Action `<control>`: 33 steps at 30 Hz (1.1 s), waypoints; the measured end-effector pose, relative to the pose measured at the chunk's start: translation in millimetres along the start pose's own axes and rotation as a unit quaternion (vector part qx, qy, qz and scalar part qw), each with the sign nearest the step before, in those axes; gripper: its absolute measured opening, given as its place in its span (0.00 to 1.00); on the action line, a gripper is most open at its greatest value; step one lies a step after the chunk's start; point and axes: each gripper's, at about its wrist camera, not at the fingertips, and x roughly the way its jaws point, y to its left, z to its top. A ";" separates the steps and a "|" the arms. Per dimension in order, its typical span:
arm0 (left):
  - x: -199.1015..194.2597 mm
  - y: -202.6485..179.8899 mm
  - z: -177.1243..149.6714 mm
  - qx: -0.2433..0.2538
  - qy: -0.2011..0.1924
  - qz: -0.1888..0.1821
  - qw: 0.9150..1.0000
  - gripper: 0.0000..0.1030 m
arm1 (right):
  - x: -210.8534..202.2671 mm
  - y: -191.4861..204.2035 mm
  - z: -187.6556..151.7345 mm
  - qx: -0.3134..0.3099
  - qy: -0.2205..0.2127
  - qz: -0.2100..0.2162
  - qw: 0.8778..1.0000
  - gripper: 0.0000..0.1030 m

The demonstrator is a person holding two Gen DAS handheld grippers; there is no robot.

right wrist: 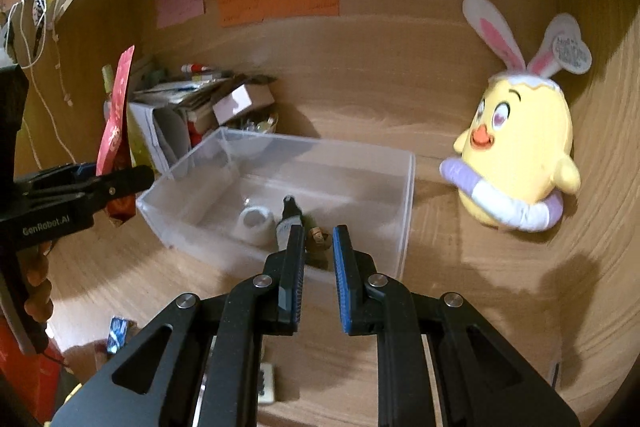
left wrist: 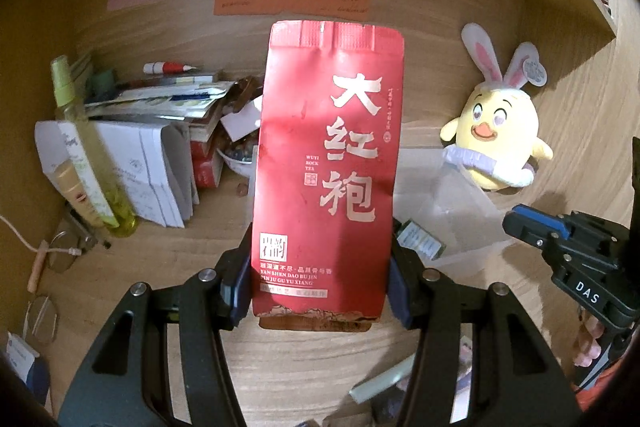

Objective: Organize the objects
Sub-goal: 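Carry the red tea bag into the clear box and open the left tool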

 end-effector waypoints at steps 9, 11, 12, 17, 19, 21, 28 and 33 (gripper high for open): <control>23.4 2.5 15.0 -0.004 0.012 0.002 1.000 0.53 | 26.8 -5.3 16.0 -0.001 0.008 -0.014 1.000 0.13; 28.7 2.9 17.3 -0.003 0.016 0.002 1.000 0.53 | 32.3 -6.8 16.5 -0.001 0.012 -0.017 1.000 0.13; 31.6 3.2 18.5 -0.002 0.017 0.002 1.000 0.53 | 35.1 -6.9 16.4 -0.003 0.011 -0.017 1.000 0.13; 45.2 5.1 22.1 0.005 0.027 0.003 1.000 0.53 | 48.9 -8.3 16.6 -0.006 0.022 -0.025 0.999 0.12; 51.3 5.1 22.2 0.007 0.034 0.003 0.999 0.53 | 54.5 -9.7 16.3 -0.007 0.027 -0.028 0.999 0.13; 58.2 4.6 22.2 0.010 0.041 0.003 0.999 0.53 | 59.0 -10.6 15.6 -0.009 0.032 -0.036 0.999 0.13; 81.0 1.5 18.8 0.022 0.067 0.007 0.998 0.53 | 76.0 -16.6 10.9 -0.006 0.056 -0.039 0.998 0.13; 90.1 -2.6 15.3 0.031 0.077 0.007 0.997 0.53 | 83.2 -16.5 7.8 -0.012 0.069 -0.043 0.997 0.13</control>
